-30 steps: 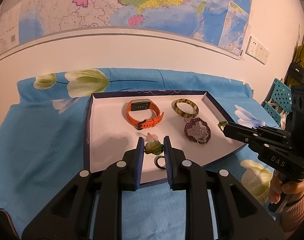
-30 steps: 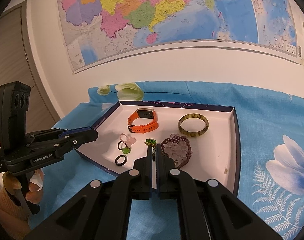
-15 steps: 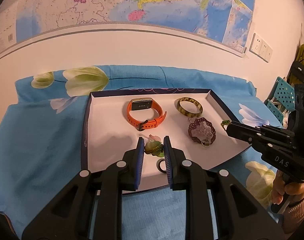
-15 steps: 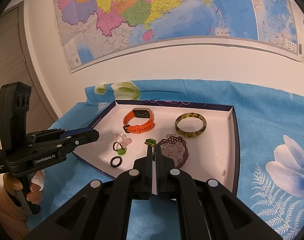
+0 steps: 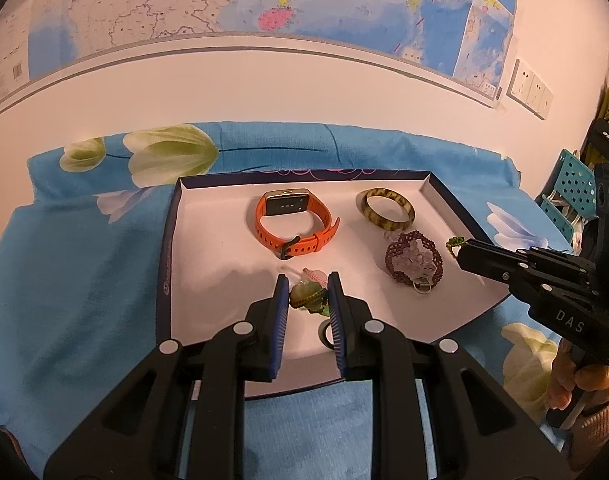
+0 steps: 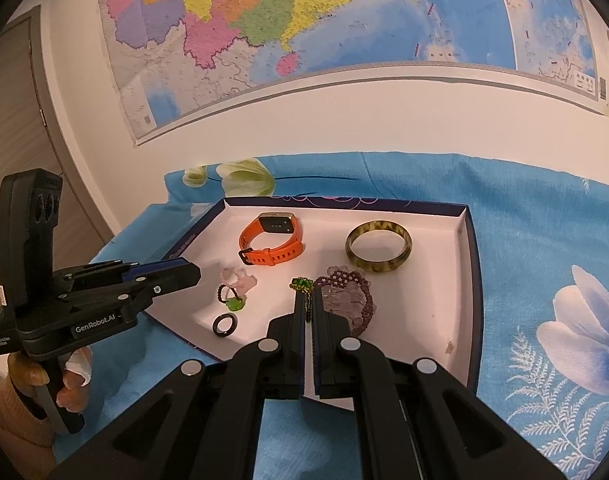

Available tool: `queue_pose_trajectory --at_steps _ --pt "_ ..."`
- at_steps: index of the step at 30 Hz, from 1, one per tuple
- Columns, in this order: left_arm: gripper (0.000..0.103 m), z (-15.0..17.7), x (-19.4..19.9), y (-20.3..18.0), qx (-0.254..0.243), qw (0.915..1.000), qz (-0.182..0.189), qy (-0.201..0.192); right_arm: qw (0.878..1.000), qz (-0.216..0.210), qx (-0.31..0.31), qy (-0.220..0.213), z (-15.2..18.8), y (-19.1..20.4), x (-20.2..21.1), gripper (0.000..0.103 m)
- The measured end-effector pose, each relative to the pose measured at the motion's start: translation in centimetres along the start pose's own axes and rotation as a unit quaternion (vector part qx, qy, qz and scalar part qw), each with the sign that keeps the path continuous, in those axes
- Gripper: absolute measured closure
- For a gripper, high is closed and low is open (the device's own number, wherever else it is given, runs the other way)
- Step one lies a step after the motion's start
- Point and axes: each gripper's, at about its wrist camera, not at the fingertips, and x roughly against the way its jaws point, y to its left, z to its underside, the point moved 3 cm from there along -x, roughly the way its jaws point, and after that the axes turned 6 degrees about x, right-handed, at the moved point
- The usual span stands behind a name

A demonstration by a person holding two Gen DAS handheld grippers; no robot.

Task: Organize jewelry
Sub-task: 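Lower the pendant into the tray with the left tool while the right tool lowers the green ring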

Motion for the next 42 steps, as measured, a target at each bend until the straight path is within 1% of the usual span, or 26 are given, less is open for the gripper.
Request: queue_pose_trajectory --at_steps 6,27,42 --pt "0.083 0.0 -0.6 0.2 0.004 1.0 -0.002 0.007 1.0 0.004 -0.002 0.005 0.0 -0.2 -0.4 0.101" --pt "0.083 0.2 -1.1 -0.2 -0.001 0.9999 -0.006 0.011 1.0 0.003 -0.004 0.016 0.0 -0.3 -0.9 0.101" --pt "0.083 0.5 -1.7 -0.3 -0.003 0.9998 -0.009 0.019 0.999 0.011 -0.006 0.04 0.3 -0.3 -2.2 0.101"
